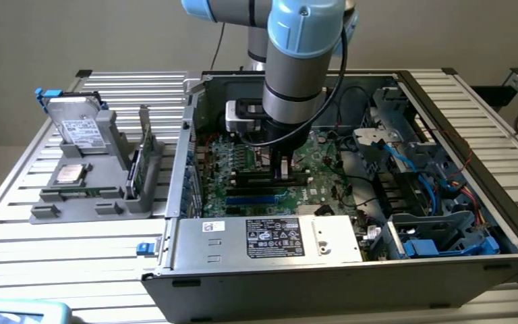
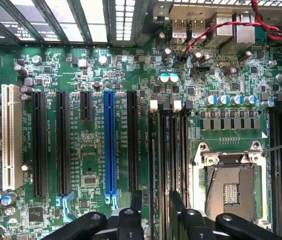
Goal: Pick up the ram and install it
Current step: 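Insert the ram into the slot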
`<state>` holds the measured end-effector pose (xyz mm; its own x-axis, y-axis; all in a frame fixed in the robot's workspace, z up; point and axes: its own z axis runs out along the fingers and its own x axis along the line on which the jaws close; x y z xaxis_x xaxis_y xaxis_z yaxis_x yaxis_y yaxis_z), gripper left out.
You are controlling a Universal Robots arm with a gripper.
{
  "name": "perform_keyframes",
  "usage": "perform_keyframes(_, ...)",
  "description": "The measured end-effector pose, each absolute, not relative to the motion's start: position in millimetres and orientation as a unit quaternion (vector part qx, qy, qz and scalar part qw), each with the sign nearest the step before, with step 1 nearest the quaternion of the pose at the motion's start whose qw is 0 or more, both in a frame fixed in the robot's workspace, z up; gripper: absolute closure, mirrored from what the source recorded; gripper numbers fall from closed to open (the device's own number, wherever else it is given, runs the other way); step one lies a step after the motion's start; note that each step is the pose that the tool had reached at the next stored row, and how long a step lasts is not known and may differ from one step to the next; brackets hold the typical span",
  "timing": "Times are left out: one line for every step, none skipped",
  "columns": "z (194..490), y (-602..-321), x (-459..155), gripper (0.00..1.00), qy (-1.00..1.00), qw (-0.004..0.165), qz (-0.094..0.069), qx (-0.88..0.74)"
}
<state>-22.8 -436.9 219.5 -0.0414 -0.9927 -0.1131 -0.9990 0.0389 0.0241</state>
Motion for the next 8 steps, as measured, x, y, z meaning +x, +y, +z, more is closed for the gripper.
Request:
perform_keyframes(220.4, -436.9, -22.8, 0.65, 0.720, 0.032, 0.048, -0.692)
perform_keyframes(222.2, -436.8, -22.8, 0.65, 0.720, 0.032, 0.047, -0.692)
perform_keyframes(225.5, -436.8, -22.8, 0.65, 0.720, 0.031, 0.046, -0.692)
perform_keyframes(229.3, -436.9, -22.8, 0.65, 0.720, 0.030, 0.046, -0.692)
perform_keyframes(233.4, -436.9, -22.8, 0.65, 0.720, 0.030, 0.045, -0.692)
perform_keyframes(237.7, -436.9, -22.8, 0.65, 0.720, 0.029, 0.044, -0.692)
perform_keyframes(242.2, -436.9, -22.8, 0.65, 0.720, 0.028, 0.043, -0.692)
perform_keyframes(246.4, -436.9, -22.8, 0.65, 0.720, 0.027, 0.043, -0.692)
